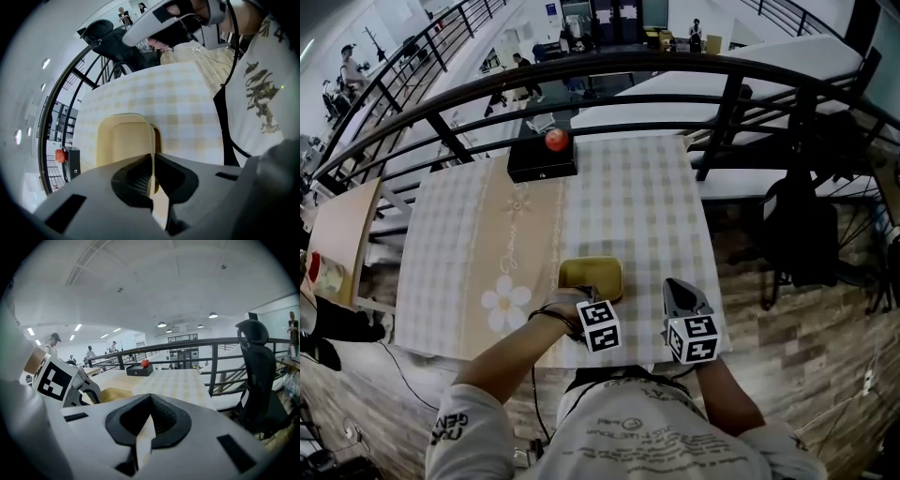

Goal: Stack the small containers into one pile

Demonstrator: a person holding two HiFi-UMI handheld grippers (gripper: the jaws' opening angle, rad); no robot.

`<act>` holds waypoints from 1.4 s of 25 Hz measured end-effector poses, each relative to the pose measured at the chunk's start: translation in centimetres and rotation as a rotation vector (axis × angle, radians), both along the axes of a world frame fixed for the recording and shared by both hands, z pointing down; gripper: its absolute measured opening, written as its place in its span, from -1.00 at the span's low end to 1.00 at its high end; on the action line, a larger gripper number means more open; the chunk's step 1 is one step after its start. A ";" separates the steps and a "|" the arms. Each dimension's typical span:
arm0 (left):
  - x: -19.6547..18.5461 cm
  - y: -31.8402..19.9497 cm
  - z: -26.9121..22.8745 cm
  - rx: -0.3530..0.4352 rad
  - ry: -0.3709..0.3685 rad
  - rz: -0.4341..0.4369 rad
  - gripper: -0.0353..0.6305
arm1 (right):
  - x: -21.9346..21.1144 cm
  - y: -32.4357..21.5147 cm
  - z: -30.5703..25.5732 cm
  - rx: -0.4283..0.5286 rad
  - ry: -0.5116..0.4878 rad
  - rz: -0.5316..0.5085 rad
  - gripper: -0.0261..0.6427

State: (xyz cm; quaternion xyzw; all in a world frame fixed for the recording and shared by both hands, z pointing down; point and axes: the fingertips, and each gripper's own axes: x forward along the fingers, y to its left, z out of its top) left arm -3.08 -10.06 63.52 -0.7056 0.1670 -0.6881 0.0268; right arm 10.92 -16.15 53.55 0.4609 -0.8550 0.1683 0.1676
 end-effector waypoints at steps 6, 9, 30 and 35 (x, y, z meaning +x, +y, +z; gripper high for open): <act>-0.2 0.2 1.3 -0.003 -0.011 -0.032 -0.85 | 0.9 0.5 1.0 -0.016 0.009 -0.008 -0.91; 0.3 0.4 1.5 -0.001 -0.014 -0.026 -0.85 | 1.5 0.5 0.9 -0.017 0.009 0.000 -0.91; 0.5 0.4 3.2 -0.006 -0.007 0.017 -0.84 | 2.1 0.8 2.1 -0.040 0.031 -0.011 -0.91; 0.9 0.3 2.5 0.000 0.038 0.027 -0.68 | 1.8 0.8 2.0 -0.041 0.030 -0.017 -0.91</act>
